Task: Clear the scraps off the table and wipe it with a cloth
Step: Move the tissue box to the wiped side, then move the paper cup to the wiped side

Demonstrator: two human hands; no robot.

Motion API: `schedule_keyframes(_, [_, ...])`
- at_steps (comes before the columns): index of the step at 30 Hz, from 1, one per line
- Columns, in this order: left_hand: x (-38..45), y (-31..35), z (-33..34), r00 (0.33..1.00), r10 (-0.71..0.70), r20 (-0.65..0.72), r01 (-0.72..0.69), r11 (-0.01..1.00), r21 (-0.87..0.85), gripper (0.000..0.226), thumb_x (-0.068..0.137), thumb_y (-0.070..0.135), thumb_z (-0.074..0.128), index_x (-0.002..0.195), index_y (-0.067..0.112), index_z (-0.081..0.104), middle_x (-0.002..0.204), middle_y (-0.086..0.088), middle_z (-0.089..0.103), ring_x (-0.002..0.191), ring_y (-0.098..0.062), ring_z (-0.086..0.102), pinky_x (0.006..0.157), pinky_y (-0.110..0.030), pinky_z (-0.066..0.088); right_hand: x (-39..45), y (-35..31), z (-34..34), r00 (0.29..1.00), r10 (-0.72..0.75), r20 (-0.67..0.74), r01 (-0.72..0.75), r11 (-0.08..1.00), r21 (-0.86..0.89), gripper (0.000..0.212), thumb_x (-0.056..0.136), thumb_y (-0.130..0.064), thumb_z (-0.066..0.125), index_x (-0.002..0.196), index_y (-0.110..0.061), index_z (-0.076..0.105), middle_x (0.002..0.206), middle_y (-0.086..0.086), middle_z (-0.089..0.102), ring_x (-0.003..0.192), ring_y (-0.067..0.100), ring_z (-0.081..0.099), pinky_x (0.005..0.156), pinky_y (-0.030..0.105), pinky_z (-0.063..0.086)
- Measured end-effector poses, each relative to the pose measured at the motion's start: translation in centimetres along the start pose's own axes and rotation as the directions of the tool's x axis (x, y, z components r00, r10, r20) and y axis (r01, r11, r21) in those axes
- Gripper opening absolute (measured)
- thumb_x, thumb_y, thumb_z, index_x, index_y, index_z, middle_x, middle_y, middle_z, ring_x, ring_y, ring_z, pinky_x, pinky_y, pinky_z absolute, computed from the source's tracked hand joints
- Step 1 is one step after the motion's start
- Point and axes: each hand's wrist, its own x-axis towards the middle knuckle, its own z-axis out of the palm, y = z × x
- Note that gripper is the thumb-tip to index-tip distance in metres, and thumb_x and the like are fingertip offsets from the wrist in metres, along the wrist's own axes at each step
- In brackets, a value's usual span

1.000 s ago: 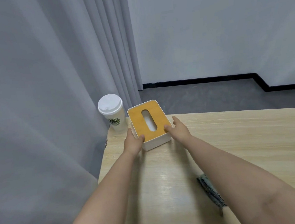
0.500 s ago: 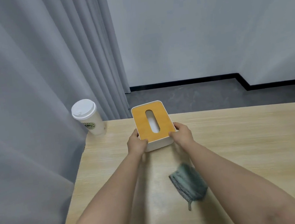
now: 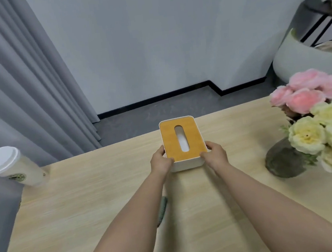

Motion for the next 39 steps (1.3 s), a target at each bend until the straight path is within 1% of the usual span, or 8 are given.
schedule_keyframes(3, [-0.4, 1.2, 3.7, 0.999, 0.023, 0.044, -0.024, 0.999, 0.024, 0.054, 0.084, -0.008, 0.05, 0.13, 0.02, 0.052, 0.118, 0.009, 0.054, 0.103, -0.01, 0.046, 0.084, -0.023, 0.041, 0.4, 2.1, -3.1, 0.997, 0.044, -0.056, -0.042, 0.999, 0.03, 0.034, 0.085, 0.001, 0.047, 0.112, -0.013, 0.063, 0.107, 0.005, 0.063, 0.087, 0.021, 0.053, 0.072, 0.028, 0.042])
schedule_keyframes(7, [-0.9, 1.4, 7.6, 0.995, 0.038, 0.094, -0.042, 0.998, 0.044, 0.047, 0.081, -0.008, 0.051, 0.119, 0.018, 0.059, 0.12, 0.0, 0.062, 0.095, -0.016, 0.053, 0.077, -0.026, 0.042, 0.7, 4.2, -6.2, 0.992, 0.084, -0.093, -0.078, 0.995, 0.067, 0.039, 0.084, 0.004, 0.044, 0.114, -0.016, 0.062, 0.102, 0.002, 0.06, 0.083, 0.018, 0.051, 0.055, 0.02, 0.038])
schedule_keyframes(14, [-1.8, 1.0, 9.8, 0.996, 0.014, 0.083, -0.02, 0.997, 0.07, 0.048, 0.082, -0.009, 0.051, 0.123, 0.013, 0.057, 0.107, 0.004, 0.056, 0.097, -0.01, 0.048, 0.079, -0.021, 0.038, 0.9, 6.6, -7.4, 0.991, 0.102, -0.085, -0.096, 0.993, 0.069, 0.042, 0.083, 0.003, 0.047, 0.119, -0.014, 0.06, 0.115, 0.005, 0.063, 0.09, 0.019, 0.052, 0.073, 0.025, 0.04])
schedule_keyframes(20, [-1.9, 0.3, 9.2, 0.993, 0.005, 0.115, -0.014, 0.997, 0.082, 0.051, 0.084, -0.006, 0.055, 0.131, 0.013, 0.051, 0.127, -0.002, 0.056, 0.086, -0.01, 0.053, 0.078, -0.026, 0.045, 0.7, 6.7, -7.1, 0.994, 0.084, -0.076, -0.083, 0.996, 0.019, 0.043, 0.087, 0.0, 0.049, 0.129, -0.012, 0.051, 0.125, 0.007, 0.058, 0.093, 0.018, 0.05, 0.075, 0.025, 0.038])
schedule_keyframes(22, [-2.0, 0.2, 8.5, 0.992, -0.026, 0.125, 0.019, 0.998, 0.054, 0.06, 0.085, -0.002, 0.059, 0.14, 0.012, 0.04, 0.14, -0.008, 0.047, 0.11, -0.021, 0.056, 0.095, -0.034, 0.046, 0.6, 6.0, -6.9, 0.993, 0.057, -0.1, -0.06, 0.998, -0.03, 0.046, 0.088, -0.003, 0.051, 0.133, -0.01, 0.046, 0.131, 0.008, 0.053, 0.106, 0.023, 0.053, 0.081, 0.026, 0.04])
schedule_keyframes(26, [-2.1, -0.4, 5.7, 0.996, -0.022, 0.084, 0.016, 0.997, 0.072, 0.064, 0.088, 0.009, 0.062, 0.145, 0.013, 0.032, 0.145, -0.009, 0.041, 0.128, -0.026, 0.046, 0.102, -0.032, 0.038, 0.5, 3.7, -5.4, 0.986, -0.096, -0.134, 0.071, 0.981, -0.181, 0.055, 0.09, -0.015, 0.056, 0.141, -0.014, 0.038, 0.144, 0.004, 0.04, 0.131, 0.022, 0.039, 0.104, 0.035, 0.036])
schedule_keyframes(31, [-2.0, -2.3, -0.7, 0.999, -0.036, -0.033, 0.038, 0.998, 0.043, 0.065, 0.087, 0.012, 0.064, 0.144, 0.012, 0.033, 0.145, -0.01, 0.041, 0.127, -0.026, 0.045, 0.101, -0.031, 0.037, -0.8, -0.6, -0.3, 0.953, -0.3, 0.04, 0.302, 0.938, -0.167, 0.052, 0.089, -0.017, 0.06, 0.138, -0.016, 0.042, 0.143, 0.002, 0.042, 0.13, 0.019, 0.04, 0.103, 0.028, 0.034])
schedule_keyframes(39, [-3.1, -6.9, -15.5, 0.952, -0.097, -0.289, 0.088, 0.995, -0.042, 0.073, 0.085, 0.01, 0.067, 0.146, 0.013, 0.028, 0.141, -0.013, 0.044, 0.124, -0.028, 0.047, 0.101, -0.033, 0.037, -3.4, -7.9, 13.3, 0.865, -0.402, 0.301, 0.439, 0.896, -0.065, 0.053, 0.085, -0.021, 0.067, 0.134, -0.012, 0.049, 0.135, 0.003, 0.052, 0.121, 0.018, 0.05, 0.102, 0.027, 0.037])
